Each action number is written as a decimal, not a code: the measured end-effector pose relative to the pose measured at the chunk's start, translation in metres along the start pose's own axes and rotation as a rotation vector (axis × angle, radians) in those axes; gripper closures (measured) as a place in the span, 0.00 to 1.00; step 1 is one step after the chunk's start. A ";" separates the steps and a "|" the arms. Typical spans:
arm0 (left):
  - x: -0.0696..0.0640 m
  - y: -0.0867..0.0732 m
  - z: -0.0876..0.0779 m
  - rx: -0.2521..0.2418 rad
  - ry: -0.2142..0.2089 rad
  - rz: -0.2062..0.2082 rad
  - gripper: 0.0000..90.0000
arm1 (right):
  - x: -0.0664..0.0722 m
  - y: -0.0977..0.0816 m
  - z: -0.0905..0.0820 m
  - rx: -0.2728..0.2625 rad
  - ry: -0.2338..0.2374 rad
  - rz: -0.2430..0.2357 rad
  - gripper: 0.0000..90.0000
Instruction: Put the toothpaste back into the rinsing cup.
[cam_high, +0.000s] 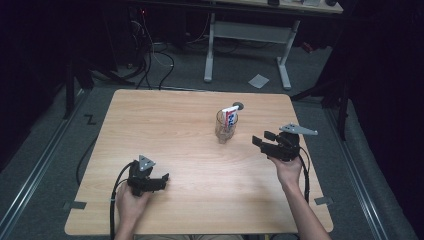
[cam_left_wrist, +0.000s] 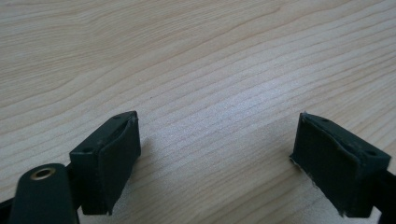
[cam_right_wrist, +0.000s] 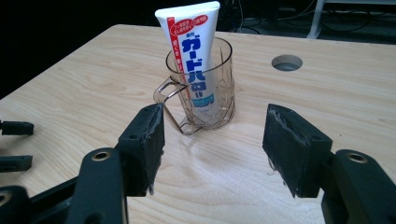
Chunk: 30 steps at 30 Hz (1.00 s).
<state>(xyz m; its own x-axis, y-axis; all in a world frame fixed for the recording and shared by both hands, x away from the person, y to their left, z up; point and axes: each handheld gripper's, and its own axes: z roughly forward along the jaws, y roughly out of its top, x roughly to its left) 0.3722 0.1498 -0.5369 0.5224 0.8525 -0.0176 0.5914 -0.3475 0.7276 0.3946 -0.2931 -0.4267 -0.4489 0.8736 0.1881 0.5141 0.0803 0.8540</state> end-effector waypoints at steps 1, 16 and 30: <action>0.000 0.000 0.000 0.000 0.000 0.000 0.17 | 0.000 -0.002 -0.001 -0.001 0.001 0.003 0.43; 0.000 0.000 0.000 0.000 0.000 0.000 0.17 | 0.003 -0.018 -0.009 -0.013 -0.018 -0.004 0.45; 0.000 0.000 0.000 0.000 0.000 0.000 0.17 | 0.005 -0.035 -0.010 -0.009 -0.048 -0.006 0.46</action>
<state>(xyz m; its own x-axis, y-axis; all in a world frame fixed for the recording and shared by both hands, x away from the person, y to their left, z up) 0.3722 0.1498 -0.5369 0.5223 0.8526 -0.0177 0.5916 -0.3473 0.7276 0.3678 -0.2965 -0.4507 -0.4158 0.8953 0.1597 0.5048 0.0812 0.8594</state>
